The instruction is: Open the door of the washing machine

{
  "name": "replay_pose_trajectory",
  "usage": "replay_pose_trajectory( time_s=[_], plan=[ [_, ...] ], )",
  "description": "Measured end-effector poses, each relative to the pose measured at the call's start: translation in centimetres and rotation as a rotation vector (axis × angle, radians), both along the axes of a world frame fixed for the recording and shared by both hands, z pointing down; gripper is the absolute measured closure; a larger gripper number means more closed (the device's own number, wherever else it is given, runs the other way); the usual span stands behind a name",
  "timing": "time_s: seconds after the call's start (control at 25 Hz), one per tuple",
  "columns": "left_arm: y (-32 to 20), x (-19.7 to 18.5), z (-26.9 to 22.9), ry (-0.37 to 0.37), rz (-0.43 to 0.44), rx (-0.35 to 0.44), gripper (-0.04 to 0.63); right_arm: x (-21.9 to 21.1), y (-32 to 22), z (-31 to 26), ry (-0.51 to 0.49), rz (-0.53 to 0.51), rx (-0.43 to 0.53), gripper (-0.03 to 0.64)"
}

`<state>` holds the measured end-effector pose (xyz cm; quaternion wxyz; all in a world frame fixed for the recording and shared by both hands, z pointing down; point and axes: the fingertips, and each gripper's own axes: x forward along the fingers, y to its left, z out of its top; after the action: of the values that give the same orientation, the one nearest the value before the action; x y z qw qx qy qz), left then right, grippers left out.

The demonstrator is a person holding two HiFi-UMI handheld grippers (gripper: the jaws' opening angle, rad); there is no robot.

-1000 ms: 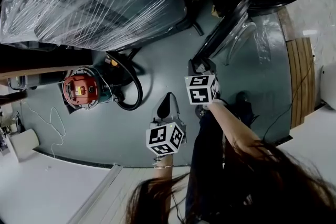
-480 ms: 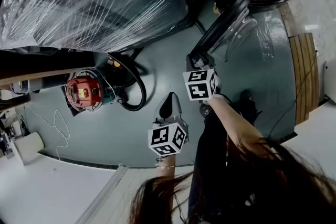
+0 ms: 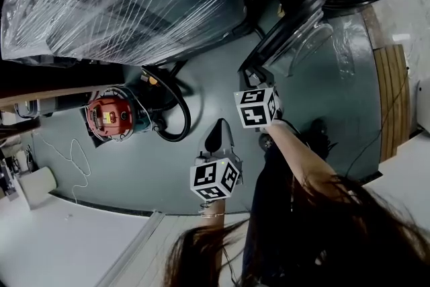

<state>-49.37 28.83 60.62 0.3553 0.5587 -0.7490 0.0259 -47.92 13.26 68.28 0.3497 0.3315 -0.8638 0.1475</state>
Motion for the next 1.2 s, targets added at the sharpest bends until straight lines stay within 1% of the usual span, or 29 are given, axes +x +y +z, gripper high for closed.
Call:
replay_pose_trajectory(
  time_s=[0.36,0.64,0.8,0.88,1.04,1.2],
  plan=[
    [0.6,0.8,0.1,-0.001,-0.006,-0.008,0.581,0.6,0.3,-0.7,-0.009,-0.023,0.011,0.522],
    [0.8,2.3,-0.8,-0.014,-0.022,-0.002,0.581,2.3,0.2,-2.4,-0.052,-0.026,0.012,0.537],
    [1.0,3.6,-1.3,-0.013,-0.036,-0.006,0.583,3.8,0.4,-3.4,-0.057,-0.050,0.016,0.549],
    [0.9,4.4,-1.4,-0.010,-0.039,-0.006,0.582,4.7,0.3,-3.8,-0.060,-0.049,0.018,0.571],
    [0.6,6.4,-1.7,-0.006,-0.014,-0.005,0.582,7.0,0.2,-4.4,-0.077,-0.028,0.004,0.595],
    [0.2,8.1,-2.2,-0.008,-0.002,-0.002,0.583,9.3,0.6,-5.1,-0.079,-0.039,0.007,0.615]
  ],
)
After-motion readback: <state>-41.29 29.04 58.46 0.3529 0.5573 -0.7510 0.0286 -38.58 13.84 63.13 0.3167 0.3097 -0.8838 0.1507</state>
